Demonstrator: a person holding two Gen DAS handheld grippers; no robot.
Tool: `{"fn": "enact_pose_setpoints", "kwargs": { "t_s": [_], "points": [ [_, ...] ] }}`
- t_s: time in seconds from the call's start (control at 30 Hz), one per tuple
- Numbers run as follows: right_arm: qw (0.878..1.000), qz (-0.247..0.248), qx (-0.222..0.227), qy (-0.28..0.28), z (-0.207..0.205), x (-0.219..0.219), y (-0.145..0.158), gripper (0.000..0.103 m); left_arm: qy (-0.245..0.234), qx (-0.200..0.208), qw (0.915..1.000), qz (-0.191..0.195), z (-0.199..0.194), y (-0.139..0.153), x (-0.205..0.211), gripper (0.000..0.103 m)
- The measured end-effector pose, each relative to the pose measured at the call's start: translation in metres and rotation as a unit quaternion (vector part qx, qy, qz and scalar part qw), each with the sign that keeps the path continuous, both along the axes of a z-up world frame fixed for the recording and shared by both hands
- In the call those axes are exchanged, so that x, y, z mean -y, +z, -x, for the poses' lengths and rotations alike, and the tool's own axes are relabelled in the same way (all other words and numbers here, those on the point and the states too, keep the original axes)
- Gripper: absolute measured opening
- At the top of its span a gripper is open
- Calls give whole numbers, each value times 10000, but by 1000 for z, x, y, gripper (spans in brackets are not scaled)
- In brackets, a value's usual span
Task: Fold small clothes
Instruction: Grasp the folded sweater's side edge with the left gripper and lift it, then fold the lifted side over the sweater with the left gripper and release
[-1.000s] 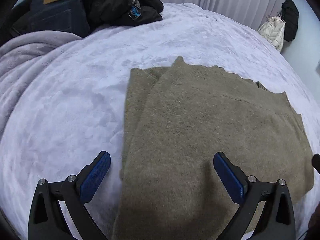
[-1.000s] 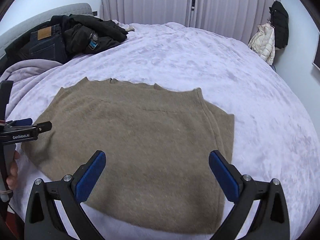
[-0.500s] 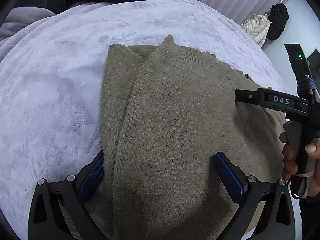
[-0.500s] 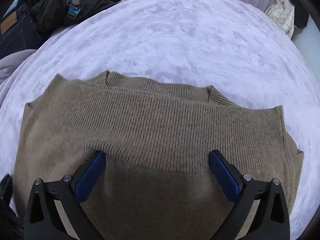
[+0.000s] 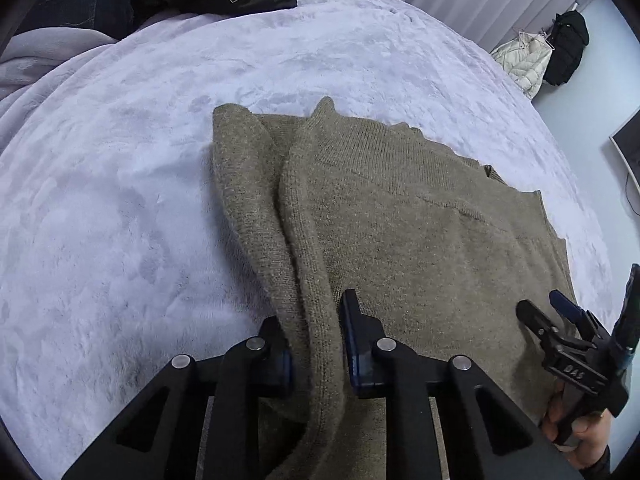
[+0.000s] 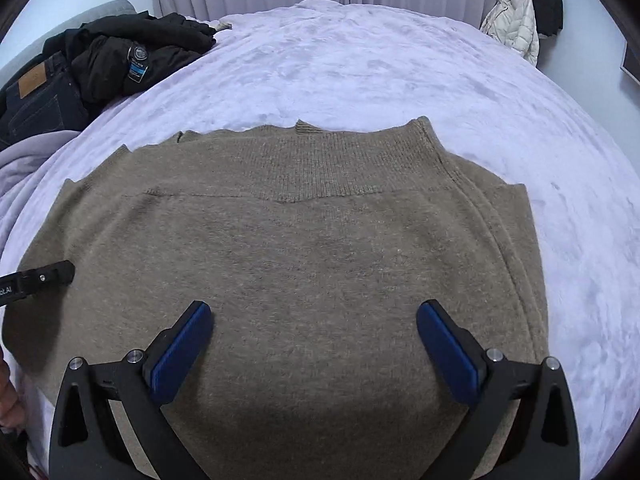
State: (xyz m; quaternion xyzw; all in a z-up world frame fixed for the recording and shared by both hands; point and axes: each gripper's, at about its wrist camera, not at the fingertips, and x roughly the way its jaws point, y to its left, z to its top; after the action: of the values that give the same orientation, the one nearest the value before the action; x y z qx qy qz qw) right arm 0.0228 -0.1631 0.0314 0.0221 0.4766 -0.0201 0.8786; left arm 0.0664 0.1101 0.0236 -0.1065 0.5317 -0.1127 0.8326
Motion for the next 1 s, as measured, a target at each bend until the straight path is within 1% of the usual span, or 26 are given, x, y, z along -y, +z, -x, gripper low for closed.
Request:
{"fn": "enact_pose_setpoints", "kwargs": {
  "t_s": [0.1, 0.13, 0.23, 0.27, 0.3, 0.37, 0.5, 0.63, 0.7, 0.8, 0.9, 1.0],
  "points": [
    [9985, 510, 54, 171, -8, -12, -15, 103, 70, 66, 9999, -71, 5, 17, 6, 18],
    [9982, 575, 44, 186, -10, -15, -16, 103, 70, 85, 9999, -114, 7, 23, 9, 17],
    [9982, 414, -318, 297, -13, -7, -4, 103, -3, 118, 9994, -323, 10, 41, 26, 17],
    [9991, 265, -240, 244, -8, -1, 5, 103, -41, 131, 9991, -396, 11, 47, 34, 17],
    [9998, 152, -42, 137, -1, 6, 15, 103, -72, 121, 9989, -442, 11, 52, 42, 17],
    [9997, 107, 208, -43, 14, 21, 30, 103, -125, 64, 9986, -501, 11, 63, 60, 16],
    [9991, 94, 353, -225, 42, 58, 44, 103, -190, 96, 9982, -564, 14, 89, 102, 16],
    [9975, 149, 420, -543, 71, 104, 48, 103, -380, 133, 9978, -522, 18, 112, 164, 16],
    [9965, 110, 428, -709, 82, 124, 49, 103, -525, 152, 9973, -485, 22, 117, 197, 16],
    [9948, -34, 452, -914, 99, 152, 49, 103, -754, 39, 9958, -516, 25, 105, 250, 15],
    [9935, -172, 451, -1033, 112, 172, 44, 103, -878, -249, 9937, -656, 23, 70, 296, 14],
    [9929, -273, 373, -1100, 121, 183, 35, 103, -842, -506, 9919, -801, 24, 37, 317, 14]
  ]
}}
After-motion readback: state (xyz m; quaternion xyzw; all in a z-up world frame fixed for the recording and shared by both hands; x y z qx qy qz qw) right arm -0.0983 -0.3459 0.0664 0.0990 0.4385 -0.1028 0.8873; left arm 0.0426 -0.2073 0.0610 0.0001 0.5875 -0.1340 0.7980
